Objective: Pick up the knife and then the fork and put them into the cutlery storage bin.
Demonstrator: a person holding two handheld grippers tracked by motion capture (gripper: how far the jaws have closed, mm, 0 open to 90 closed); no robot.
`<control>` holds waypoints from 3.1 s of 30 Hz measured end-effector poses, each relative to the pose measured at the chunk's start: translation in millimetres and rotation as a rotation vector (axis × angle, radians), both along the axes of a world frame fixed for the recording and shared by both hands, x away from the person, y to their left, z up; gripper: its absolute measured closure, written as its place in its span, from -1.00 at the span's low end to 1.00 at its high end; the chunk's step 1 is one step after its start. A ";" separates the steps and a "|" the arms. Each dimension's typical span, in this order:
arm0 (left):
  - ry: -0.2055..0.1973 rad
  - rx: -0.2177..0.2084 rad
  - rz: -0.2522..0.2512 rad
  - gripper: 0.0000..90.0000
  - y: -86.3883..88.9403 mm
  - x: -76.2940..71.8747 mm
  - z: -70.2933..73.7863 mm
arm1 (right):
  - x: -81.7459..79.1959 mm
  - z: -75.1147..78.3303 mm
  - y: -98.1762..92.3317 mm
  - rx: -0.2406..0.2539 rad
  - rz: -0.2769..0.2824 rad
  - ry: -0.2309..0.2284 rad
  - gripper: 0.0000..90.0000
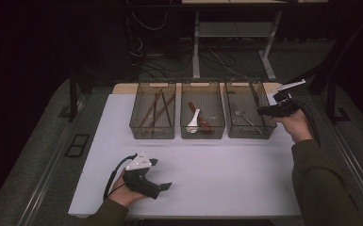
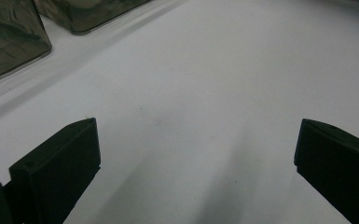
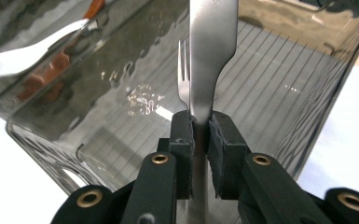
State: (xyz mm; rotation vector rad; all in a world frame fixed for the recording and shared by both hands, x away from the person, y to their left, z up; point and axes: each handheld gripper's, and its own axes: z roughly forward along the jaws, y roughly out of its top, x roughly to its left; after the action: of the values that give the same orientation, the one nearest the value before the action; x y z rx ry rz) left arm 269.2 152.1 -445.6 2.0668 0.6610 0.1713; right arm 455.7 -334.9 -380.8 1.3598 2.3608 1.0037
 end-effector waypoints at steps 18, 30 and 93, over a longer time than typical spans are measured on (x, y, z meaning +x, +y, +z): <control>0.000 0.000 -0.003 -1.00 -0.5 -0.6 -0.1 | 9.4 -8.9 13.5 -0.059 -0.013 0.045 0.55; 0.003 0.003 0.000 -1.00 -0.9 -0.1 -0.2 | 3.5 -2.4 12.3 -0.005 -0.007 0.011 0.01; 0.004 -0.005 0.007 -1.00 -0.3 -2.1 0.6 | -159.4 -40.6 49.0 0.154 0.305 -0.181 -0.62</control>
State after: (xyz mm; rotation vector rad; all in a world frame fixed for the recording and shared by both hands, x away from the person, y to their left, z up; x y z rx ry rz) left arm 267.1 151.8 -445.0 2.0613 0.6703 0.1692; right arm 296.3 -285.9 -421.4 0.9222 2.4389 1.3541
